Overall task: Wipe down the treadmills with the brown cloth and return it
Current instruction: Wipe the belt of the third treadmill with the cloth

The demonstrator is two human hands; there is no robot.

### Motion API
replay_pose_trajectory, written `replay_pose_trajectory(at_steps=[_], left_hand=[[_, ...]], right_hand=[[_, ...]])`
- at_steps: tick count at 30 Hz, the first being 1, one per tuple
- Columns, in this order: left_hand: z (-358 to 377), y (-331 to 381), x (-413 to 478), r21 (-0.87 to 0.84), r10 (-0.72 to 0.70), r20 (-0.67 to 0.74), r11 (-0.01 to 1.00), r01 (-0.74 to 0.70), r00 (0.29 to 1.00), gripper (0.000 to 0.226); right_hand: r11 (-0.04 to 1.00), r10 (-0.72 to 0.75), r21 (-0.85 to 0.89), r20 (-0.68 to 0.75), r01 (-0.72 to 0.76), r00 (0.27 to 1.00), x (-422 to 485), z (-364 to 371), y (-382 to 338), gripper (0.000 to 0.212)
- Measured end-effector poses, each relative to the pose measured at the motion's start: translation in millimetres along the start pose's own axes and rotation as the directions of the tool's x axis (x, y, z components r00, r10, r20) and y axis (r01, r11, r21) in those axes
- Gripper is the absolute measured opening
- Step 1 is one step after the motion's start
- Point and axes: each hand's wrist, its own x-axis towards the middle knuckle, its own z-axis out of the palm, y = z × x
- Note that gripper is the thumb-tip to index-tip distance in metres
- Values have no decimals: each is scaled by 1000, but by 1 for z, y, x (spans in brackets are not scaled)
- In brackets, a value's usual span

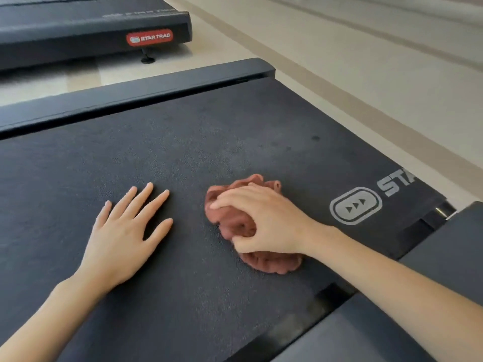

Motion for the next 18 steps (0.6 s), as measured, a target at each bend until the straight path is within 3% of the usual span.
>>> replay_pose_trajectory(at_steps=[3, 7, 11, 14, 18], left_hand=[[-4, -7, -5, -62, 28, 31, 998, -26, 999, 68], [5, 2, -7, -35, -4, -9, 999, 4, 1000, 66], [3, 2, -7, -12, -9, 2, 1000, 9, 1000, 67], [2, 3, -7, -16, -6, 10, 1000, 6, 1000, 69], [3, 2, -6, -24, -4, 4, 1000, 4, 1000, 69]], right_hand=[[966, 239, -77, -90, -246, 967, -19, -36, 59, 61], [801, 561, -70, -262, -595, 785, -21, -74, 139, 73], [696, 671, -20, -338, -718, 660, 36, -63, 156, 68], [795, 575, -36, -274, -606, 771, 84, -38, 117, 67], [970, 231, -58, -92, -237, 969, 104, 9, 34, 63]])
